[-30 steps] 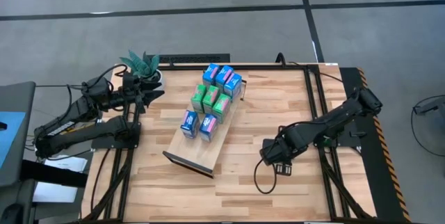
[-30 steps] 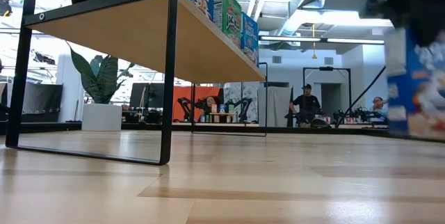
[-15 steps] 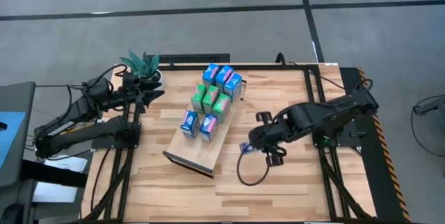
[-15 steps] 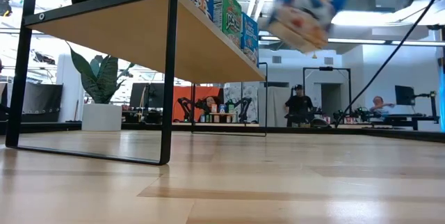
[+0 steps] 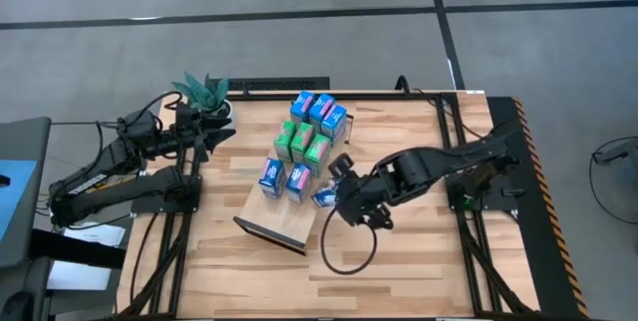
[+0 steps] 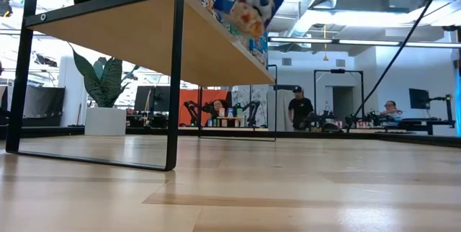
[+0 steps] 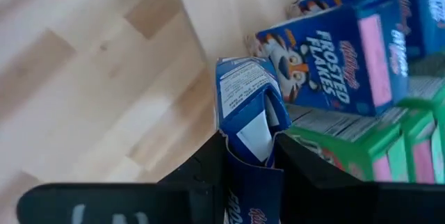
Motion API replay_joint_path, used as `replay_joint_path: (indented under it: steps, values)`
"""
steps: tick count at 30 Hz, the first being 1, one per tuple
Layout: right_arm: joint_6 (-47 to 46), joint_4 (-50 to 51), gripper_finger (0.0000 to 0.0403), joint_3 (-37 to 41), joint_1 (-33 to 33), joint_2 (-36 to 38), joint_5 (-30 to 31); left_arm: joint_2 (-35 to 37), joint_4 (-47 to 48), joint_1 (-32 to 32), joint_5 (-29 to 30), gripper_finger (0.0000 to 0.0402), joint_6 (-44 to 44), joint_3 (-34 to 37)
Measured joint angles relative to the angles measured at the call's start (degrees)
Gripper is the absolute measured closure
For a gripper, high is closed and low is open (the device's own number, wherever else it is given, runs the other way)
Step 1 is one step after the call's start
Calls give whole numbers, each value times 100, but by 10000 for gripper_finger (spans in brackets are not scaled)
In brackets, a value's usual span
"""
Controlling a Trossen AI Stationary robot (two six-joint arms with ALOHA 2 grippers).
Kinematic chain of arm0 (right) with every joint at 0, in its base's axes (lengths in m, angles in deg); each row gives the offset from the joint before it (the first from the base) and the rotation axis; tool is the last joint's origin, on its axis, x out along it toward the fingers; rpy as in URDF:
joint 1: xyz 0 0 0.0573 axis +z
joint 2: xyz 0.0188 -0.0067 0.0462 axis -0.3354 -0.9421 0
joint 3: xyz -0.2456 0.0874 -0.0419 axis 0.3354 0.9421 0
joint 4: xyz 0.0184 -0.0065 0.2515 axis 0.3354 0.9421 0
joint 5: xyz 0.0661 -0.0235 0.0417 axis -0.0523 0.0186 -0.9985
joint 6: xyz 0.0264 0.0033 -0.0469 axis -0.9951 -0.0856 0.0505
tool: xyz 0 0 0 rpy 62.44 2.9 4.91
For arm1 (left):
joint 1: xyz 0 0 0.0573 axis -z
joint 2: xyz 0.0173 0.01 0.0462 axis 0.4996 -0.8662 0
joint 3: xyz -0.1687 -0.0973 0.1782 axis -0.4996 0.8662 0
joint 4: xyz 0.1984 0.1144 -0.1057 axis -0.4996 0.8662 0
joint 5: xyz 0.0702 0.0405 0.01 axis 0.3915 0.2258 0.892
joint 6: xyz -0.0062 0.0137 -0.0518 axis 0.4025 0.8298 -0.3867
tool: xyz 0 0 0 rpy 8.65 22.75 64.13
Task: Stack cereal on shelf
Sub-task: Put the blue cereal box on the shelf aligned with the other blue cereal boxes
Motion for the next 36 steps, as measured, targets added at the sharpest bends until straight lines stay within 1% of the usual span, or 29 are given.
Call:
replay_joint_path:
  steps: [3,7,14,21,24,36]
  values:
    - [498,-69,295,-124,0,-146,89,1,0,0,0,115,-47,0]
    - [995,-225,295,-165,0,-159,113,0,2,0,0,115,-90,0]
    - [1318,-204,295,-158,28,-166,161,0,-2,0,0,115,-132,0]
    - [1387,-212,295,-158,116,-166,59,0,-2,0,0,115,-134,0]
    - [1567,-216,295,-158,136,-166,57,0,-18,0,0,115,-134,0]
    - [1763,-218,295,-158,125,-166,48,1,-20,0,-1,115,-151,0]
